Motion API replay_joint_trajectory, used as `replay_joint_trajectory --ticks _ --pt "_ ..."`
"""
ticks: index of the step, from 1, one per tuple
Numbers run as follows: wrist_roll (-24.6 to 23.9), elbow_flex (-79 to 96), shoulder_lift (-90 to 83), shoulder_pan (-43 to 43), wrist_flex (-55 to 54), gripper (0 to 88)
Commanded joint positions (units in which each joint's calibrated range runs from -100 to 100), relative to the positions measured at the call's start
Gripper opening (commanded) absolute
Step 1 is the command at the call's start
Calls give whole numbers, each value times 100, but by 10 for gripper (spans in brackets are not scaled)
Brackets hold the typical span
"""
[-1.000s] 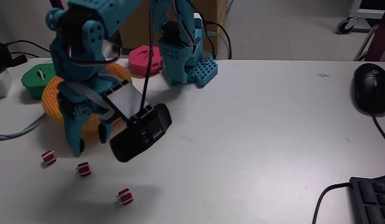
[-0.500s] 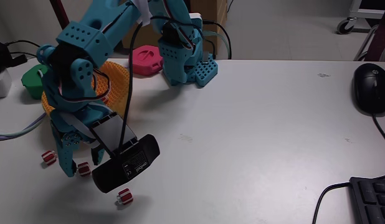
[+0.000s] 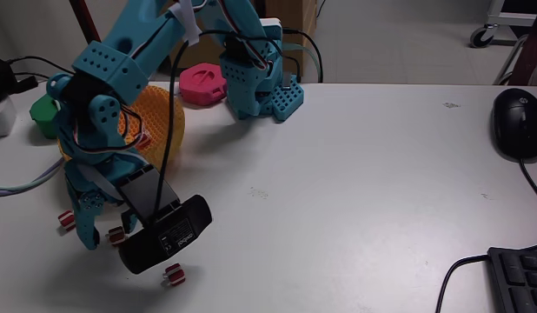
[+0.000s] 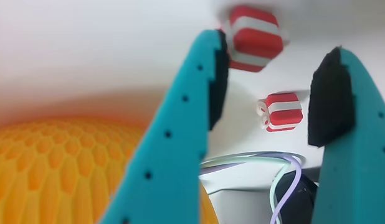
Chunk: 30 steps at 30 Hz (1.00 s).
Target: Place cube pieces into the yellow basket
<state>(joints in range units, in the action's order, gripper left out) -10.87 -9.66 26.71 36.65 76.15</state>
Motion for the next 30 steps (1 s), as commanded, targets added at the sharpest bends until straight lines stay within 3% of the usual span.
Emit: replay_joint_trajectory --ticks 1,7,11,19,29,30 --pt "63 7 -38 118 -169 202" --pt "93 75 104 137 -334 158" --pt "190 7 104 137 -361 4" --pt "347 -426 -1923 883 960 0" --pt "1138 2713 -4821 2896 1759 0" --pt "1158 2915 -4858 2980 1759 47"
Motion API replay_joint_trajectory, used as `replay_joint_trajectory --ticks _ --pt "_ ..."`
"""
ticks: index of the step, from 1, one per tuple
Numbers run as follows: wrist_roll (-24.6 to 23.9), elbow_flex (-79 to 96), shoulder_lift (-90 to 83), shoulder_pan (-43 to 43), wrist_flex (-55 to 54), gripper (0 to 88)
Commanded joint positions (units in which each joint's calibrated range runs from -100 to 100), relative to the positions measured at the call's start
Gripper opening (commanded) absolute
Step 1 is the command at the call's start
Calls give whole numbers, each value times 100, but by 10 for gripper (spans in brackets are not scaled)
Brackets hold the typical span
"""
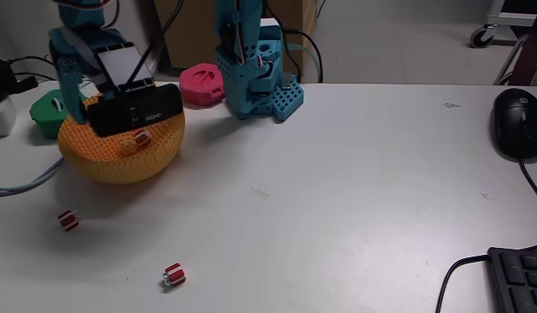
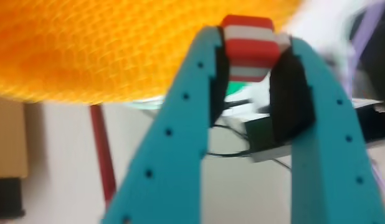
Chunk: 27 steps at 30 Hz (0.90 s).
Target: Place cube pieces into the yellow basket
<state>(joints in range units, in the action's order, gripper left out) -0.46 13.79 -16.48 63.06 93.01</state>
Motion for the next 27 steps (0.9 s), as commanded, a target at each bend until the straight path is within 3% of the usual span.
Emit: replay_joint_trajectory --ticks 1,3,6,11,15,20,27 --pt "78 667 -540 358 160 137" --pt "-5 657 -502 358 230 280" --pt "-15 311 -445 265 273 320" --pt "0 -402 -417 -471 334 293" --pt "73 -691 -284 -2363 438 261" --pt "-308 -700 616 -4283 -500 232" --pt "-874 -17 1278 -4824 -2238 178"
